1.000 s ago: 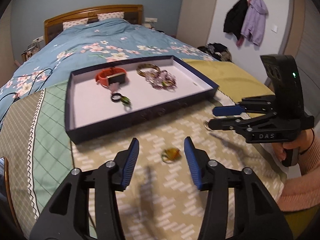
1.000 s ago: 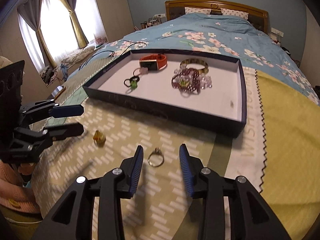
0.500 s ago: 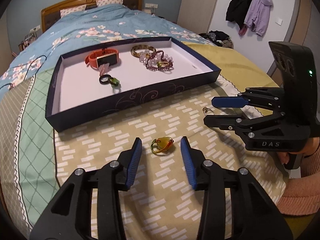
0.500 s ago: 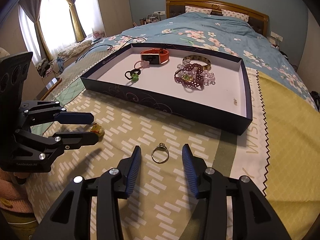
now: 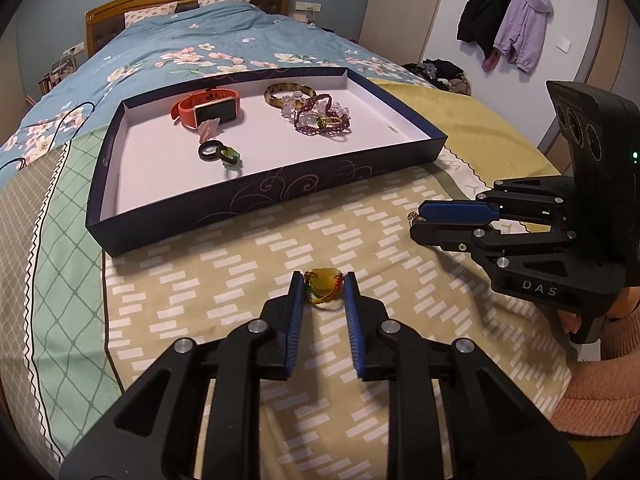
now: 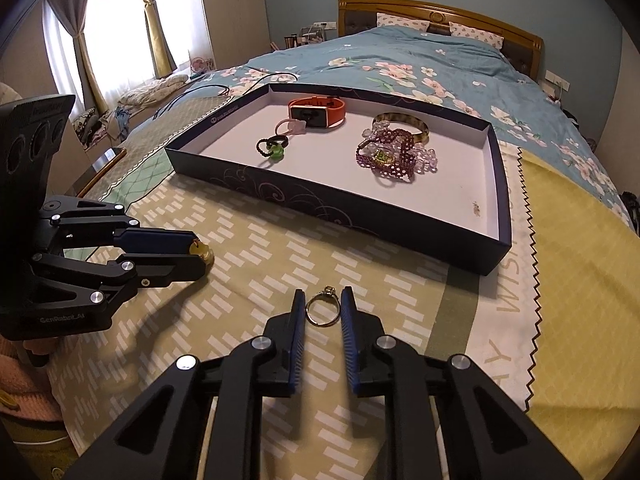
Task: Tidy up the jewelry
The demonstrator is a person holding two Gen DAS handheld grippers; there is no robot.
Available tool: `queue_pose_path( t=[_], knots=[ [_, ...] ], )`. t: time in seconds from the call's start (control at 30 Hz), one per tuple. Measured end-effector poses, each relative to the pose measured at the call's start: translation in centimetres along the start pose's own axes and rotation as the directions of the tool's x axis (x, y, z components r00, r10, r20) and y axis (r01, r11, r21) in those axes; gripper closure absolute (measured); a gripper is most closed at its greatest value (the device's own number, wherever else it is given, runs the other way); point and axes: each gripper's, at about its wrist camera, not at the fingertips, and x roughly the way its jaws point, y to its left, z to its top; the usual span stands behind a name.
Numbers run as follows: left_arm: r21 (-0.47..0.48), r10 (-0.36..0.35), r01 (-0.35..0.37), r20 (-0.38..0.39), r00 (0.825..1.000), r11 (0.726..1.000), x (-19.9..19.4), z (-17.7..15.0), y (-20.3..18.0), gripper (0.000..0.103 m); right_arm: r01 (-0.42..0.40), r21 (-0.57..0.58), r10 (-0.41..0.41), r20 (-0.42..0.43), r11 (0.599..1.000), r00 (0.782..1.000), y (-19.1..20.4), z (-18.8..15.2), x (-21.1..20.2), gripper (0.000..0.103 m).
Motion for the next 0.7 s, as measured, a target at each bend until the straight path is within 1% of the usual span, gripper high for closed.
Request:
queue_pose_path(
  t=[0.3,0.7],
  knots=[
    [-0.01,0.002,-0.002,0.019,1.0,1.0,-0.4,-0.1,-0.1,0.084,-0.013,0.024,0.012,0.011,1.0,1.0,-0.3,0.1,-0.2,0.087],
    [-0.017,0.013,-0.012,0.044,0.999,1.0,-1.2,-0.2,-0.3,0.084,-0.044,0.066,0.04,0.059,0.997,0.997,-0.8,0.2,-1.1,0.087]
  ],
)
